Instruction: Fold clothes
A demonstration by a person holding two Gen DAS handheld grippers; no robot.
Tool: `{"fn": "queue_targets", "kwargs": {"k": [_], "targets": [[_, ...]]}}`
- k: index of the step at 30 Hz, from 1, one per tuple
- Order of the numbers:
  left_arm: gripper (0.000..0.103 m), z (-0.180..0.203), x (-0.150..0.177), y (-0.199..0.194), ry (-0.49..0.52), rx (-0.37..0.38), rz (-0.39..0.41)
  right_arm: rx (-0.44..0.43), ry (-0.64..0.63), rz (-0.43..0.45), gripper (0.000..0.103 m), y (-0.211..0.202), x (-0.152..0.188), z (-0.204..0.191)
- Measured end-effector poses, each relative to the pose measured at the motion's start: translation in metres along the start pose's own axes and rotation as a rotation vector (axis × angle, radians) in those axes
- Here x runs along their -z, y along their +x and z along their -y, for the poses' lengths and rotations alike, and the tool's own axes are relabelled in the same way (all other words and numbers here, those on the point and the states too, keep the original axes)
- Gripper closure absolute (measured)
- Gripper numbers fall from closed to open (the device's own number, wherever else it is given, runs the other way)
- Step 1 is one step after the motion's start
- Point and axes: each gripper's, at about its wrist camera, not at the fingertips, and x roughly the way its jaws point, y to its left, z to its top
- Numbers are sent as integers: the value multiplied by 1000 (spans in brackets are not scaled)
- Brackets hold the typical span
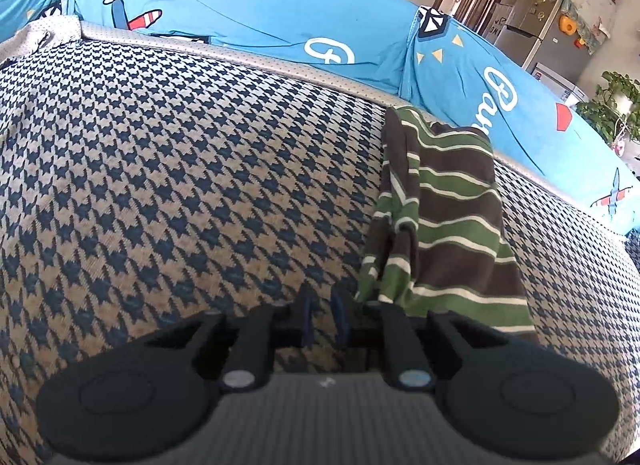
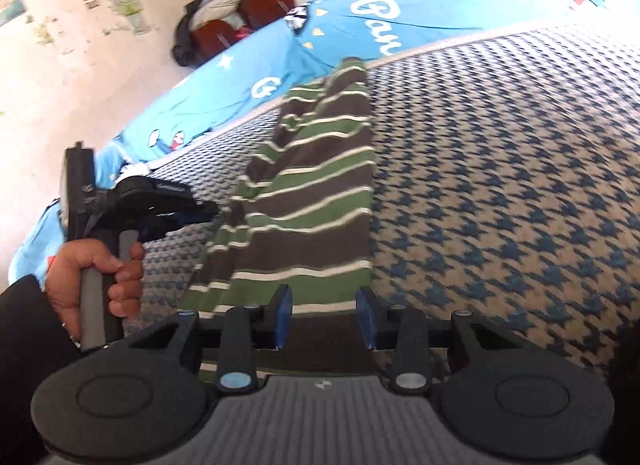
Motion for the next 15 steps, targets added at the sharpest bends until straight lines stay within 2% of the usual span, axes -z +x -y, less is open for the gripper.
{"fn": "queue_targets", "kwargs": {"k": [2, 6, 10, 15], "targets": [[80, 4, -4, -6, 11, 20, 2, -44, -42, 1, 67, 3, -2, -11], [76, 12, -11, -15, 37, 29, -1, -109, -135, -5, 67, 15, -10, -34], [63, 14, -16, -21, 69, -15, -3, -150, -184, -31, 67, 38, -18, -51], [51, 7, -16, -27, 45, -61, 43, -166, -245, -53, 67, 73, -27, -71]]}}
